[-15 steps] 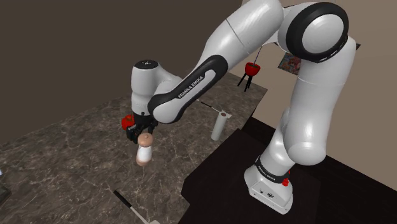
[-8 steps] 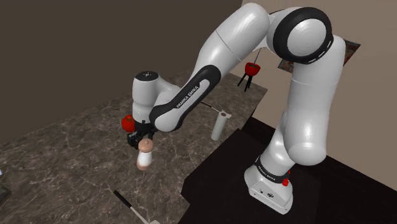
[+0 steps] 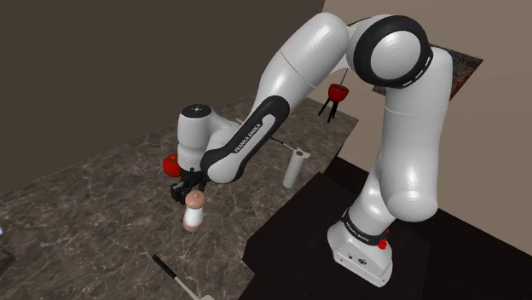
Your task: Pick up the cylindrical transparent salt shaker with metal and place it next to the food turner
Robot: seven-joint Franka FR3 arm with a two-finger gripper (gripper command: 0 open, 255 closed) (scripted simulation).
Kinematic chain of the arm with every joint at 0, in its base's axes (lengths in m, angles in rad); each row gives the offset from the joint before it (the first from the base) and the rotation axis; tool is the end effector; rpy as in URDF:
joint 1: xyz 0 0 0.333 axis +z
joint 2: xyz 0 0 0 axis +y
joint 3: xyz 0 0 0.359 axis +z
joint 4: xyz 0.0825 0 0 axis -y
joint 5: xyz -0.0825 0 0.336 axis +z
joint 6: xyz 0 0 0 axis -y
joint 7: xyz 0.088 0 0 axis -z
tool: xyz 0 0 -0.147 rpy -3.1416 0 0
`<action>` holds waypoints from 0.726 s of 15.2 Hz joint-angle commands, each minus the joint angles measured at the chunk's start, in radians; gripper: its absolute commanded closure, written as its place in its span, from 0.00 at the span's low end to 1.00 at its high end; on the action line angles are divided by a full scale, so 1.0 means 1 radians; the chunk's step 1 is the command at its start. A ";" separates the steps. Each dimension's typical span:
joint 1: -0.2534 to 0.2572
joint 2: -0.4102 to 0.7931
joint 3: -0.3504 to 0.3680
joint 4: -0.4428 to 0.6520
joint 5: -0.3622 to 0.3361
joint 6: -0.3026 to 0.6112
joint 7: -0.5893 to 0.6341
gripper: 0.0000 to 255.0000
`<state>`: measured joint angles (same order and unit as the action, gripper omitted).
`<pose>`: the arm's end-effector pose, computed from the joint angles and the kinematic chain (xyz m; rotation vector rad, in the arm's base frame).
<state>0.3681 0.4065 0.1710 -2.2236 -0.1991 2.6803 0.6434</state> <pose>0.4710 0.2835 0.2383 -3.1270 -0.0873 -0.1025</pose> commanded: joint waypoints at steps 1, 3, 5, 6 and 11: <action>0.000 0.000 0.000 0.000 0.000 0.001 0.000 1.00; 0.000 0.000 0.000 0.000 0.000 0.001 0.000 1.00; 0.000 0.000 0.000 0.000 0.000 0.001 0.000 0.00; 0.000 0.000 0.000 0.000 0.000 0.000 0.000 0.00; -0.013 -0.064 0.019 -0.012 0.025 -0.051 -0.018 0.00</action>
<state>0.3607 0.3704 0.1821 -2.2298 -0.1847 2.6514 0.6332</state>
